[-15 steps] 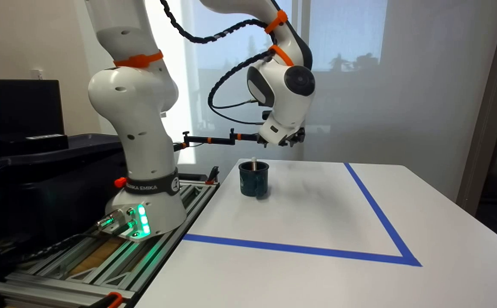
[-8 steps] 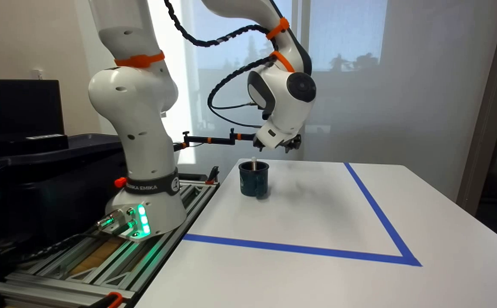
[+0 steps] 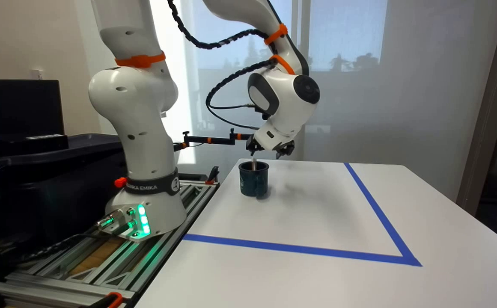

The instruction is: Take the marker out of the mug.

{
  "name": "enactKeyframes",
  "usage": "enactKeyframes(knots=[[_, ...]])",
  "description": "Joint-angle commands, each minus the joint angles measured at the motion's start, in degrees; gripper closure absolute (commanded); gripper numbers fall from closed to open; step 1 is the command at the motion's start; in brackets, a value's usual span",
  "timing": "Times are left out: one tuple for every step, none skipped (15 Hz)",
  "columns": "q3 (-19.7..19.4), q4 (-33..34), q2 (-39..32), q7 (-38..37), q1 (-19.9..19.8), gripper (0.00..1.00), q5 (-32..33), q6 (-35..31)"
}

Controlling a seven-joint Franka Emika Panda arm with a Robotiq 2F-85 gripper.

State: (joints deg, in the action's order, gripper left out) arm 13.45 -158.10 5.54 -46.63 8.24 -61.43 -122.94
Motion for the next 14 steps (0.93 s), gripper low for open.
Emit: enactKeyframes(knots=[[-0.34,0.05,0.08,-1.84,0.88,0.0,3.8,2.63],[-0.34,0.05,0.04,-1.86,0.92,0.0,4.49,2.85],[-0.39,0.05,0.01,-1.61,0.92,0.0,5.1,3.39],[-0.37,0.05,-0.04,-1.63,0.95,0.0,5.71,3.51],[-0.37,0.05,-0.09,-1.72,0.96,0.0,6.43,3.69],[-0.43,0.05,-0.17,-1.59,0.93,0.0,6.96,4.01],[-0.43,0.05,-0.25,-1.59,0.92,0.0,7.36,4.13],[-0.44,0.05,-0.34,-1.49,0.93,0.0,7.64,4.09],[-0.47,0.05,-0.45,-1.13,0.94,0.0,7.7,4.09],[-0.46,0.05,-0.59,-1.1,0.96,0.04,7.83,4.03],[-0.44,0.05,-0.73,-1.06,1.0,0.09,7.94,3.92],[-0.45,0.05,-0.88,-0.85,1.04,0.17,7.96,3.98],[-0.42,0.05,-1.02,-0.73,1.12,0.21,7.98,3.98],[-0.39,0.06,-1.14,-0.78,1.19,0.29,7.98,3.9]])
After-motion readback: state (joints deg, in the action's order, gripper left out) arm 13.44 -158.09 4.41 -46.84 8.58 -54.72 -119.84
